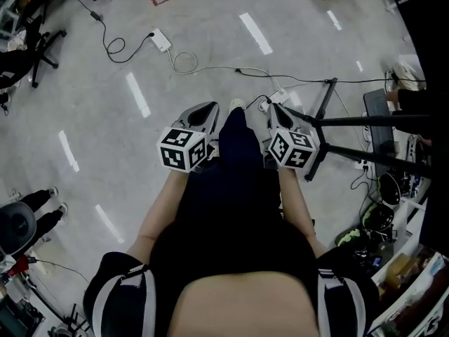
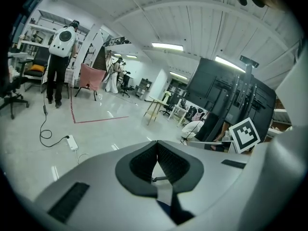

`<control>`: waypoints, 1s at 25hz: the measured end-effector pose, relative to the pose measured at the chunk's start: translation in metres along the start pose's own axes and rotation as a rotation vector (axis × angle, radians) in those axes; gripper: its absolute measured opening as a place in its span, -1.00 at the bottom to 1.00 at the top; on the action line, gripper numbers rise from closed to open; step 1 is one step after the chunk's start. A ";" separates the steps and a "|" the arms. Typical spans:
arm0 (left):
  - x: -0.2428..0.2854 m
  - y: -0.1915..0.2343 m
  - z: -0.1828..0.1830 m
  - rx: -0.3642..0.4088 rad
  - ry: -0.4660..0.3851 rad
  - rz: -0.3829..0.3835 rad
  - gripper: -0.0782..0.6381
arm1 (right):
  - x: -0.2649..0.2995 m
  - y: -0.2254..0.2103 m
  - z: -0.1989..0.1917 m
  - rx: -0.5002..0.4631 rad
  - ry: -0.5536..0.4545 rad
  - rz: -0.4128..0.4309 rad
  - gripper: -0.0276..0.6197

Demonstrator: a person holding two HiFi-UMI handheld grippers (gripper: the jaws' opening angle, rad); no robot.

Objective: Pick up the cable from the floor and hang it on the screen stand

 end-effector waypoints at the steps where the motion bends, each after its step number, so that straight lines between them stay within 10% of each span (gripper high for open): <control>1: 0.003 0.002 0.001 -0.003 0.004 0.003 -0.76 | 0.003 0.000 0.001 0.001 0.003 0.004 -0.83; 25: 0.116 0.087 0.084 -0.048 0.051 0.105 -0.76 | 0.143 -0.037 0.096 -0.020 0.081 0.062 -0.83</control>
Point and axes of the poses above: the fingertips, and each gripper's own axes: x forward along the fingers, y to its left, z out of its top, the point moved 7 cm from there along -x, backward along the fingers, and after that the axes turned 13 degrees about -z, right-handed, at the moved point
